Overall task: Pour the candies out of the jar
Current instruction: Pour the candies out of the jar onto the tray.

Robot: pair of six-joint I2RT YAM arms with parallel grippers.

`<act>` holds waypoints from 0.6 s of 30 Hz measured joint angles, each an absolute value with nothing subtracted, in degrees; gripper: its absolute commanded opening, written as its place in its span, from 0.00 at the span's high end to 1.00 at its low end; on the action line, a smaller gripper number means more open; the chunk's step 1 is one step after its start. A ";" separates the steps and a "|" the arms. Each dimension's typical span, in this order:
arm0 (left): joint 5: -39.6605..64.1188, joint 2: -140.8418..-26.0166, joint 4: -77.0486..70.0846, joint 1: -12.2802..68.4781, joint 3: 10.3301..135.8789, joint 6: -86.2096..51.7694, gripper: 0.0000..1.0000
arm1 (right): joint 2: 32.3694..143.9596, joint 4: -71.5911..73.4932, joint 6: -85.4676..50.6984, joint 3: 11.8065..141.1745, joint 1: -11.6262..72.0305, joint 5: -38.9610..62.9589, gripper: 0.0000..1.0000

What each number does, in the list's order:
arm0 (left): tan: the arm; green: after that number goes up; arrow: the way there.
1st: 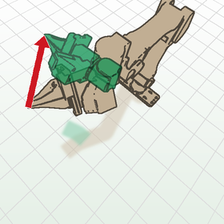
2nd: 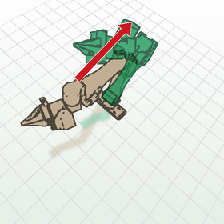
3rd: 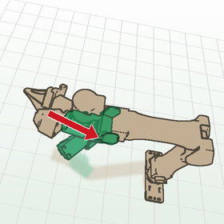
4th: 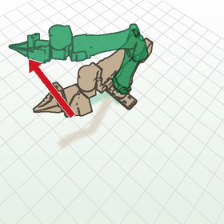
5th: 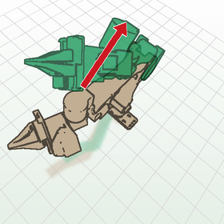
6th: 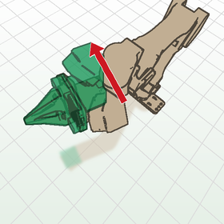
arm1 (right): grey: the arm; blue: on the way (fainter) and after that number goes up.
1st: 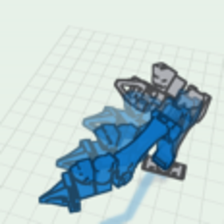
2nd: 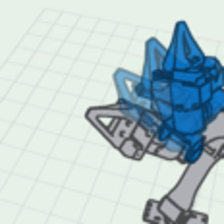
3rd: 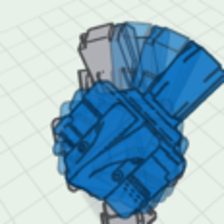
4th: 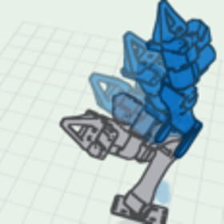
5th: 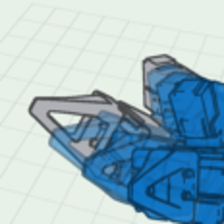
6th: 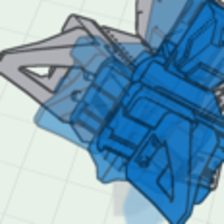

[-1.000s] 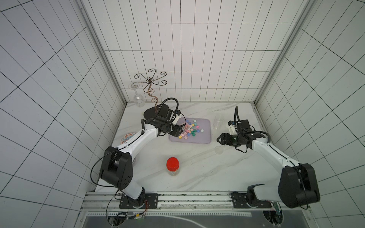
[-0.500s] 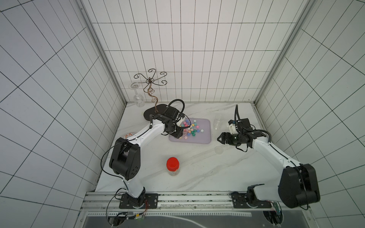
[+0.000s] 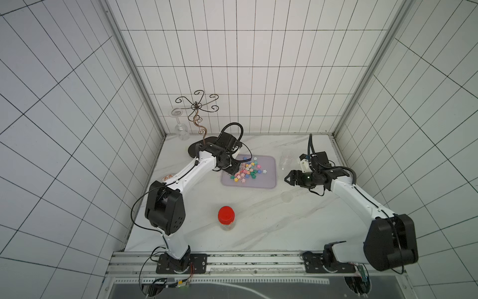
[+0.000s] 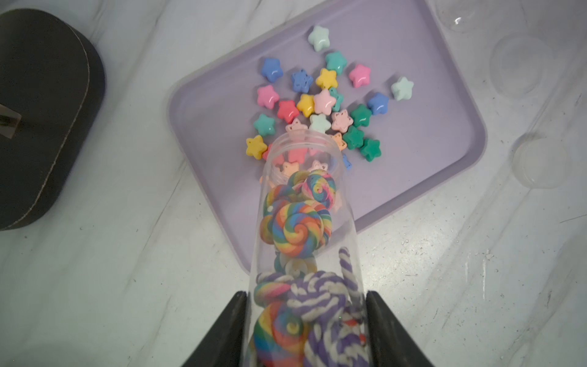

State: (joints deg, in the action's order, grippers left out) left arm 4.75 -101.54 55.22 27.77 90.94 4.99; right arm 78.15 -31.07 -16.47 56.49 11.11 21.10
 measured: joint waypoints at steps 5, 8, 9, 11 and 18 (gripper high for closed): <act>2.50 -103.77 58.81 28.86 93.80 4.95 0.66 | 79.96 -33.45 -16.10 60.93 11.11 21.52 0.23; 1.43 -106.19 60.49 29.36 96.53 4.97 0.66 | 81.45 -34.98 -15.29 62.67 11.11 21.43 0.23; 0.95 -106.30 60.64 29.47 96.53 4.97 0.66 | 82.06 -35.44 -15.07 63.13 11.11 21.43 0.23; 0.19 -106.30 61.25 29.52 96.51 4.95 0.66 | 83.00 -36.12 -14.68 63.59 11.11 21.45 0.23; 0.30 -106.21 61.69 30.33 96.49 4.95 0.66 | 83.64 -37.52 -13.78 63.92 11.11 21.39 0.23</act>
State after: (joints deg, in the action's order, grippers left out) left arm 0.30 -106.21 61.69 30.33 96.49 4.95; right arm 83.64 -37.52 -13.78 63.92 11.11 21.39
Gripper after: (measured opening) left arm 0.536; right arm 0.767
